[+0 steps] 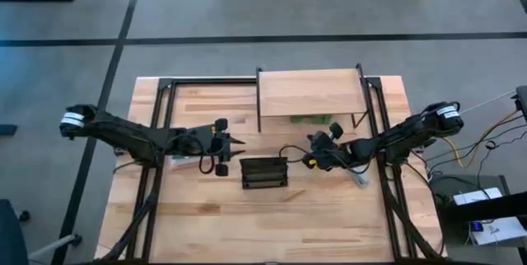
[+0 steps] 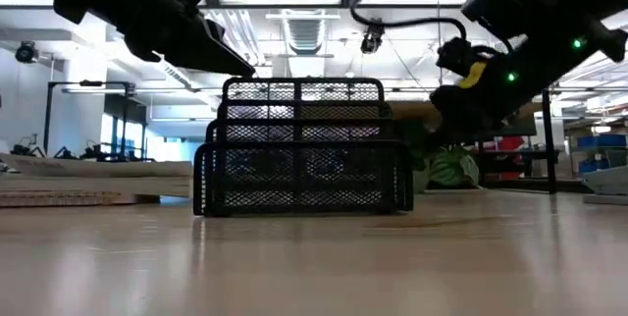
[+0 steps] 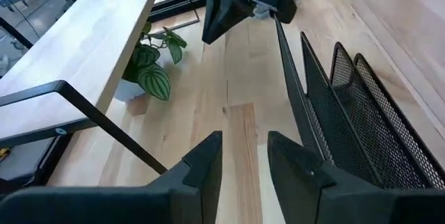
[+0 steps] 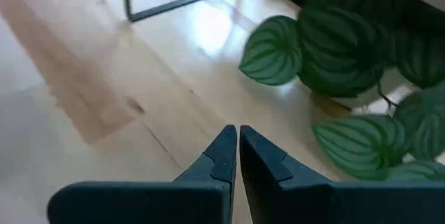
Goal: Stock shelves
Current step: Move the white vase plant to the middle right of the table
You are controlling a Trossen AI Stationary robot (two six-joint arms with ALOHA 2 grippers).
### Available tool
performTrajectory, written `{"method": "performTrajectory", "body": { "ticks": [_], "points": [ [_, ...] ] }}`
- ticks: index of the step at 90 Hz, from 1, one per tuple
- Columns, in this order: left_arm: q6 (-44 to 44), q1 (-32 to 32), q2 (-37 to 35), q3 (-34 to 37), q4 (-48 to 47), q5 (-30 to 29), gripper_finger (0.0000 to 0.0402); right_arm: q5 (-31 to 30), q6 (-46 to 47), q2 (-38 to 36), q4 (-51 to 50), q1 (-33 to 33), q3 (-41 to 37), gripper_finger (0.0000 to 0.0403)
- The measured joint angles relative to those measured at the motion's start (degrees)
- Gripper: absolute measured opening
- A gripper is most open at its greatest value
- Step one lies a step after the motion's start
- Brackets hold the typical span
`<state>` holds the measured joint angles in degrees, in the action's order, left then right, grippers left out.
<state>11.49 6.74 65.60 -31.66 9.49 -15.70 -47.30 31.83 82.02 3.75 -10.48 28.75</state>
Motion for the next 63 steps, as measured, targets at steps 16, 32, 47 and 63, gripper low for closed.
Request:
{"method": "performTrajectory", "body": {
  "ticks": [16,32,47,63],
  "points": [
    [0.0,0.0,0.0,0.0,0.1,0.0,0.0098,-2.9,1.2,0.6,0.0,0.0,0.1,0.0002],
    [0.0,0.0,0.0,0.0,0.0,0.0,0.0098,-5.3,-2.0,0.6,-0.4,0.0,0.3,0.0002],
    [0.0,0.0,0.0,0.0,-0.1,0.0,0.0098,-5.3,-6.0,0.6,-0.4,0.0,0.8,0.0002],
    [0.0,0.0,0.0,0.0,-0.1,0.0,0.0098,-5.3,-2.3,0.6,-0.4,0.0,0.5,0.0002]
  ]
}}
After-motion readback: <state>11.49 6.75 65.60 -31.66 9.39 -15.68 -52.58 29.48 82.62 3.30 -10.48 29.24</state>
